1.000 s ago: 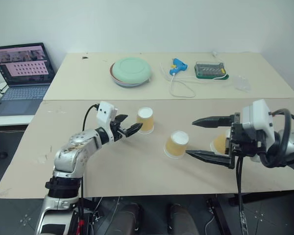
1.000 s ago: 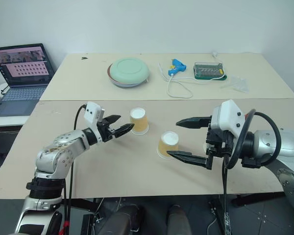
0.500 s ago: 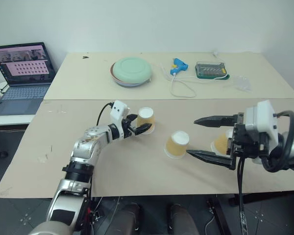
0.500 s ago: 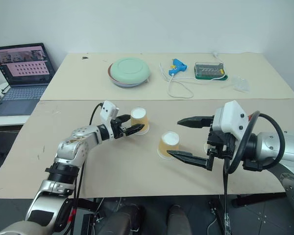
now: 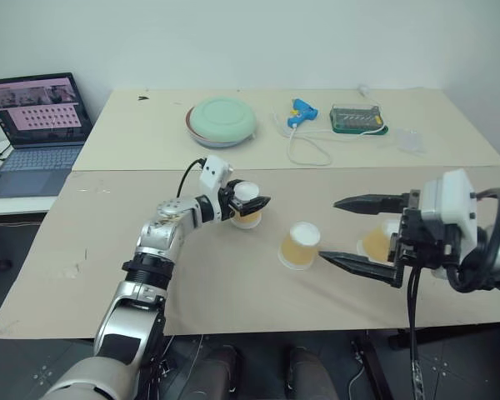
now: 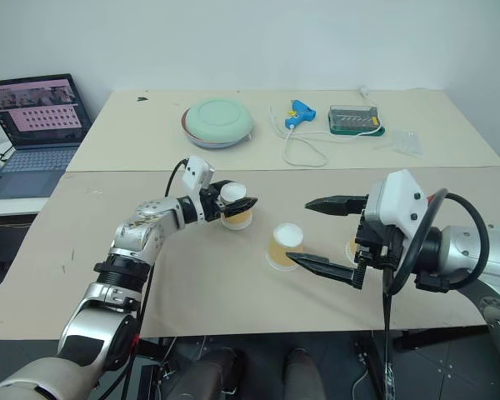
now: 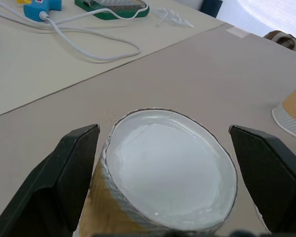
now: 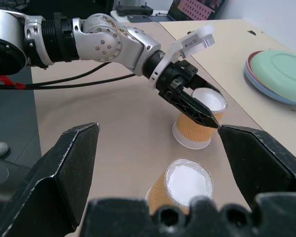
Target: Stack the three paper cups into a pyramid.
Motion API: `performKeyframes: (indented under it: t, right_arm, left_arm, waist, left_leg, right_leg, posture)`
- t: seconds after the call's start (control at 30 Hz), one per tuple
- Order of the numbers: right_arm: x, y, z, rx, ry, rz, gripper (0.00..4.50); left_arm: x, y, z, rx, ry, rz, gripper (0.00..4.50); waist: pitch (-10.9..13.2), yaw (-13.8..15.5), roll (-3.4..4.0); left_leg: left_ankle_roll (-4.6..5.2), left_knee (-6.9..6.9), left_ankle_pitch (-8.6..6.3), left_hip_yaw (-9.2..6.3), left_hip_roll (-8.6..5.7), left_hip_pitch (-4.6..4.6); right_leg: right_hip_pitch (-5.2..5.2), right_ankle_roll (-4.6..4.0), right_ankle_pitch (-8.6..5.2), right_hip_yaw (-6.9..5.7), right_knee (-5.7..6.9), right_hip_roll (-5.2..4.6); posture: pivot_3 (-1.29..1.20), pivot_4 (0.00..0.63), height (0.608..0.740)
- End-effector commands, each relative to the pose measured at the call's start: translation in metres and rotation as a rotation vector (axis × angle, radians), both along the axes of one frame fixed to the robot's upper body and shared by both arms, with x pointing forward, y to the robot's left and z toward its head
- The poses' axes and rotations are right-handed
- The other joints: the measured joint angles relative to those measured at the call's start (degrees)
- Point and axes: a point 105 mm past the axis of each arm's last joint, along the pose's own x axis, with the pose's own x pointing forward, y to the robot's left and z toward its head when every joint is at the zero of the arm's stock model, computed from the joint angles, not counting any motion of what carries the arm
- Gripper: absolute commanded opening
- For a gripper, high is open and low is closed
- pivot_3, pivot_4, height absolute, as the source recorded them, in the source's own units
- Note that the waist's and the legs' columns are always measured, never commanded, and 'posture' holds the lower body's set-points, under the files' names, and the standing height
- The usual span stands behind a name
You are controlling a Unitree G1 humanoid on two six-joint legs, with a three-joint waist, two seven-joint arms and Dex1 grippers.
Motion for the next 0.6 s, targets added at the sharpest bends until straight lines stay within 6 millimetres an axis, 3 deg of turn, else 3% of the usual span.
performKeyframes:
  t: [0.03, 0.13, 0.27, 0.47, 0.6]
  right_arm:
    - [-0.005, 0.001, 0.008, -0.007, -0.038, 0.011, 4.50]
    - [-0.005, 0.001, 0.008, -0.008, -0.040, 0.011, 4.50]
    - [-0.004, 0.001, 0.008, -0.007, -0.043, 0.011, 4.50]
    - [-0.002, 0.002, 0.009, -0.006, -0.043, 0.013, 4.50]
    - [-0.001, 0.001, 0.007, -0.006, -0.038, 0.009, 4.50]
  left_arm:
    - [0.002, 0.000, 0.016, -0.003, -0.058, -0.010, 4.48]
    - [0.002, 0.002, 0.015, -0.001, -0.054, -0.002, 3.78]
    - [0.001, 0.004, 0.019, -0.024, -0.050, -0.004, 2.47]
    - [-0.002, 0.008, 0.025, -0.005, -0.067, -0.019, 2.42]
    - [-0.020, 0.017, 0.046, 0.005, -0.087, -0.120, 2.42]
  waist:
    - [0.0, 0.0, 0.00]
    - [0.0, 0.0, 0.00]
    - [0.0, 0.0, 0.00]
    - [0.0, 0.0, 0.00]
    - [0.0, -0.2, 0.00]
  left_leg:
    - [0.00, 0.00, 0.00, 0.00, 0.00, 0.00]
    - [0.00, 0.00, 0.00, 0.00, 0.00, 0.00]
    - [0.00, 0.00, 0.00, 0.00, 0.00, 0.00]
    - [0.00, 0.00, 0.00, 0.00, 0.00, 0.00]
    - [0.00, 0.00, 0.00, 0.00, 0.00, -0.04]
  right_leg:
    - [0.00, 0.00, 0.00, 0.00, 0.00, 0.00]
    - [0.00, 0.00, 0.00, 0.00, -0.01, 0.00]
    - [0.00, 0.00, 0.00, 0.00, 0.00, 0.00]
    - [0.00, 0.00, 0.01, 0.00, 0.00, 0.00]
    - [-0.06, 0.00, 0.01, 0.01, 0.02, 0.02]
  posture:
    - [0.00, 0.150, 0.740]
    - [0.00, 0.150, 0.740]
    - [0.00, 0.150, 0.740]
    - [0.00, 0.150, 0.740]
    - [0.00, 0.150, 0.740]
